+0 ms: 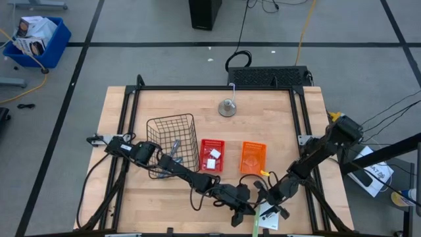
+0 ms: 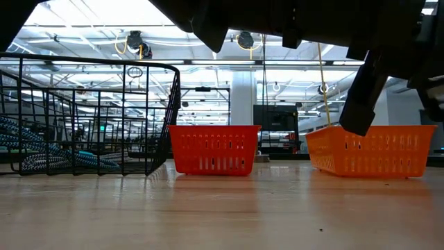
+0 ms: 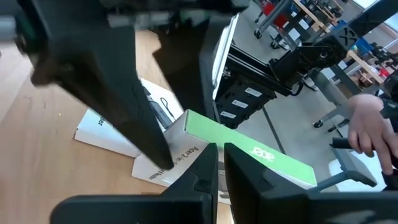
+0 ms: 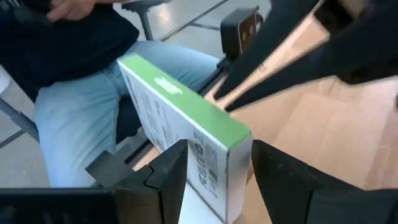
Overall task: Pick and place items into bin
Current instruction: Put the white card reader box into the orange basket
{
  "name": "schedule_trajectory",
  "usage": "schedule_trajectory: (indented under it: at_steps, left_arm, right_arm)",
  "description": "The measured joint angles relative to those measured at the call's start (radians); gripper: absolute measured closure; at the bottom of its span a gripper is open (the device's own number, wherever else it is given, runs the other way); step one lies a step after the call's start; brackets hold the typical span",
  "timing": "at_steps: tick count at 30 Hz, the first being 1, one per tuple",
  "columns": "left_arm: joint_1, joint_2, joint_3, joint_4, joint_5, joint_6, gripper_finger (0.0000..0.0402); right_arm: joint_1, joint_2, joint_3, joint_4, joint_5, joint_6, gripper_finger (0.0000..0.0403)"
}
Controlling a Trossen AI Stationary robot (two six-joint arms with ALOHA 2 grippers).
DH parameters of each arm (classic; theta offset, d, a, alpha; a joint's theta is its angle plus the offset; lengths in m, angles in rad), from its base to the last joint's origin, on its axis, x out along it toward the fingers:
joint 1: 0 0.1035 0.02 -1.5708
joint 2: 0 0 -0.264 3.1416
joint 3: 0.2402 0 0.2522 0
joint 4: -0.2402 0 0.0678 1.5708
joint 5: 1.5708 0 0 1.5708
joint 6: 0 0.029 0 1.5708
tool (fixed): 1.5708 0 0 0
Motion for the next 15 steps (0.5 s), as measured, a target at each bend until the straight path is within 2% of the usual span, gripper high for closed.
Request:
schedule_trajectory:
  at_steps: [9, 15]
  left_arm:
    - [0.000, 0.000, 0.000, 0.000, -0.011, 0.000, 0.0371]
    - [0.000, 0.000, 0.000, -0.003, -0.017, 0.000, 0.0371]
  right_arm:
    - [0.000, 0.077, 0.000, 0.134, -0.026, 0.003, 0.0246]
    - [0.000, 0.077, 0.000, 0.133, -0.026, 0.031, 0.0304]
